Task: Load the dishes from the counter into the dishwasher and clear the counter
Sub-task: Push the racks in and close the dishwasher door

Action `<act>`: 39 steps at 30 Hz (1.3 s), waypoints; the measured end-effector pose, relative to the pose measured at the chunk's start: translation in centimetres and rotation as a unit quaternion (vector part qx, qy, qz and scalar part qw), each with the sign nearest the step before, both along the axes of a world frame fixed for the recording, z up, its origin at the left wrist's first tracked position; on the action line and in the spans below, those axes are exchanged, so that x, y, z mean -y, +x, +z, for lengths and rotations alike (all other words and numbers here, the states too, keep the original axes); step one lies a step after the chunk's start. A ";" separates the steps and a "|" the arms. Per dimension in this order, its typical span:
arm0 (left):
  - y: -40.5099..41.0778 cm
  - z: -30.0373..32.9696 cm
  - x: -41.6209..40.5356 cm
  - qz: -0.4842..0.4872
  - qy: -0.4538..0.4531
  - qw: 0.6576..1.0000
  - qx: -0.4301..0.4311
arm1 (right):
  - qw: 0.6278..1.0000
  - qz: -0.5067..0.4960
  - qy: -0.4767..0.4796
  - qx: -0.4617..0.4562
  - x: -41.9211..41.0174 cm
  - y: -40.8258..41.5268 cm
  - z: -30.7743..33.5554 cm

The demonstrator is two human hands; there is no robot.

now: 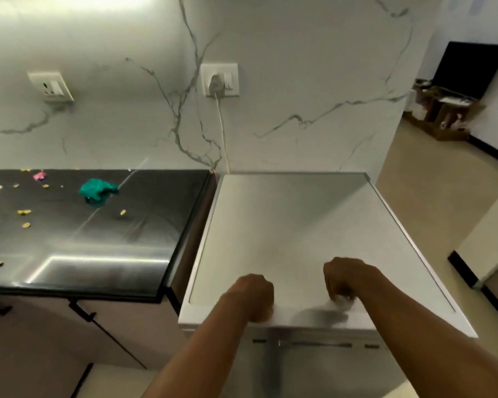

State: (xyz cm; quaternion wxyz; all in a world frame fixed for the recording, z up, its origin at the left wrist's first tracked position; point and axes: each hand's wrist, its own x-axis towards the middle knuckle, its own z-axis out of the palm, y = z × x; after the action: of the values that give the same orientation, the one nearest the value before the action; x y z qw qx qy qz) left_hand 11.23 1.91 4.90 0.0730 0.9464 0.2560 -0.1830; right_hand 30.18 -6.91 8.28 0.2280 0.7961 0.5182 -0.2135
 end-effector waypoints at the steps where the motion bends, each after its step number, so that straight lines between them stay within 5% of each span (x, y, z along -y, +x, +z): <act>1: 0.7 0.5 -0.6 -0.008 -0.014 1.000 -0.027 | 1.000 0.009 -0.026 0.000 -1.0 -0.2 0.4; 5: 3.1 1.9 -4.4 -0.029 -0.078 0.992 -0.096 | 0.996 0.053 -0.067 -0.007 -5.6 -0.1 0.6; 9: 3.3 3.1 -9.6 -0.010 -0.041 0.999 -0.031 | 0.988 0.096 0.122 -0.001 -12.1 3.2 1.2; 14: 2.1 2.8 -17.0 -0.019 0.116 0.985 0.126 | 0.887 0.150 0.429 0.078 -20.6 5.6 4.1; 19: 4.9 6.5 -25.5 0.009 0.228 0.925 0.303 | 0.779 0.196 0.577 0.148 -29.2 6.6 6.4; 24: 9.1 10.8 -31.7 0.104 0.194 0.919 0.328 | 0.756 0.194 0.593 0.198 -36.4 7.7 8.3; 39: 14.7 11.6 -41.7 0.146 0.200 0.912 0.328 | 0.775 0.163 0.559 0.248 -47.0 9.8 11.5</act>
State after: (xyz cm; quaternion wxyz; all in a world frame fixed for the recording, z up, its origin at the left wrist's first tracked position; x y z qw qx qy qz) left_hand 25.92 43.64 16.53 -0.0115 0.8999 0.3845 0.2056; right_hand 39.97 40.06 19.81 -0.1051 0.7124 0.5940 0.3585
